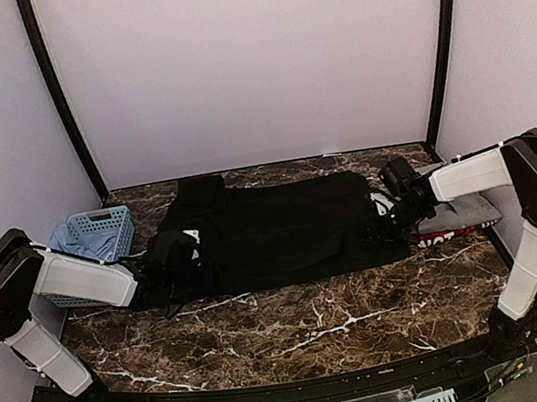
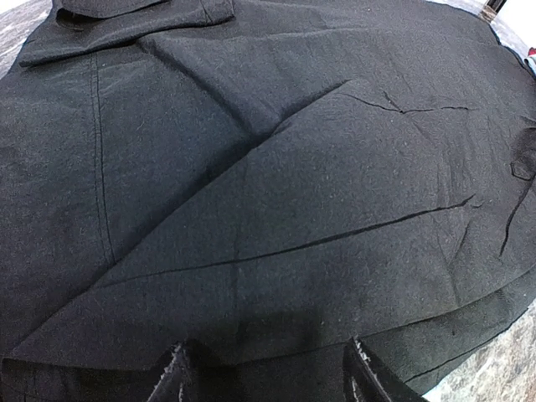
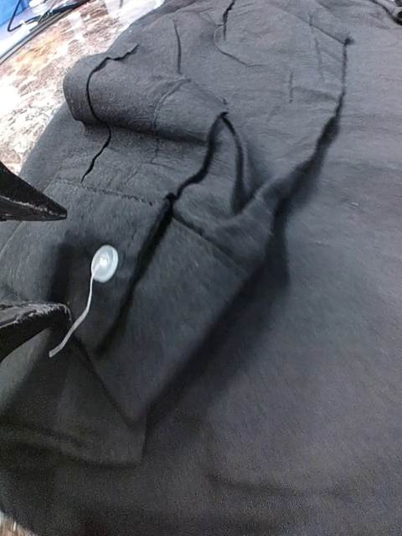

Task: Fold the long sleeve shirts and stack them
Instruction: Adjust the sleeve of the 1/3-folded shirt.

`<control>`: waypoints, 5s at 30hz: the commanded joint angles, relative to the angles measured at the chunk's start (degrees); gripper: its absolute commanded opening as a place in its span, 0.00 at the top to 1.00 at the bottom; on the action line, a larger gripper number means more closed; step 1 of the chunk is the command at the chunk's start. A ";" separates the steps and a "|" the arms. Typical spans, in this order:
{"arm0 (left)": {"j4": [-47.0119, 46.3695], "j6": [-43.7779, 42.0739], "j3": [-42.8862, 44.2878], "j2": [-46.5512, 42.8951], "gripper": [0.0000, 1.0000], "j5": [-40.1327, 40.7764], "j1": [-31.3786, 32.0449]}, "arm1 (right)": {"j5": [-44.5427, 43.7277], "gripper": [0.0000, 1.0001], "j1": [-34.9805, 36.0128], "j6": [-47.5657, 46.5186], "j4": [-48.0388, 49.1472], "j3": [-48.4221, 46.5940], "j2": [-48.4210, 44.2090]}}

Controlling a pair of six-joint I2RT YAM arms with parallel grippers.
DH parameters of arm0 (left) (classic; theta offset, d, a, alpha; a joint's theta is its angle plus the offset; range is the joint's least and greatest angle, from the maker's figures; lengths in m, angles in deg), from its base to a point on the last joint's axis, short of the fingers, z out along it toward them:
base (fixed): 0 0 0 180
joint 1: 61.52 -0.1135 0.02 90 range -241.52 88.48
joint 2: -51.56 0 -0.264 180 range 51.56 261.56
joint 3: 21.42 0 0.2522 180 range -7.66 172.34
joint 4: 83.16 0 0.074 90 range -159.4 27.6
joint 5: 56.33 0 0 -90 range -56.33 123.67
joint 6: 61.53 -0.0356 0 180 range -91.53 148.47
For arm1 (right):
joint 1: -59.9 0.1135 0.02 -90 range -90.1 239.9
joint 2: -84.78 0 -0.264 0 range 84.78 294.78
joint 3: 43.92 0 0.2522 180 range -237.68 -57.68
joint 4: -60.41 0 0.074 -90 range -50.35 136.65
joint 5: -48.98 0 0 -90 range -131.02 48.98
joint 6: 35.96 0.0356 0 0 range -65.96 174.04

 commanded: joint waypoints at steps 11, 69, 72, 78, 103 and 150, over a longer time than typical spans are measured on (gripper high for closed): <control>-0.92 0.22 -0.78 -0.54 0.39 0.15 0.98 | -6.48 0.70 2.81 2.42 2.20 3.53 -2.18; -0.49 0.40 -1.15 -0.78 0.39 1.71 1.17 | -18.12 0.71 6.35 3.75 4.32 2.74 -2.78; -0.32 0.44 -1.20 -0.68 0.39 1.69 1.11 | -18.15 0.68 6.35 2.52 4.66 1.77 -1.31; -0.05 0.72 -1.30 -0.61 0.39 1.86 1.15 | -17.03 0.69 6.35 1.84 7.04 1.22 0.49; -0.20 1.11 -1.76 -0.14 0.39 1.76 1.17 | -16.21 1.00 6.35 5.97 23.11 13.79 -1.76; -0.11 0.56 -1.75 0.20 0.38 2.54 1.17 | -49.57 0.28 29.27 -4.92 18.04 0.59 3.26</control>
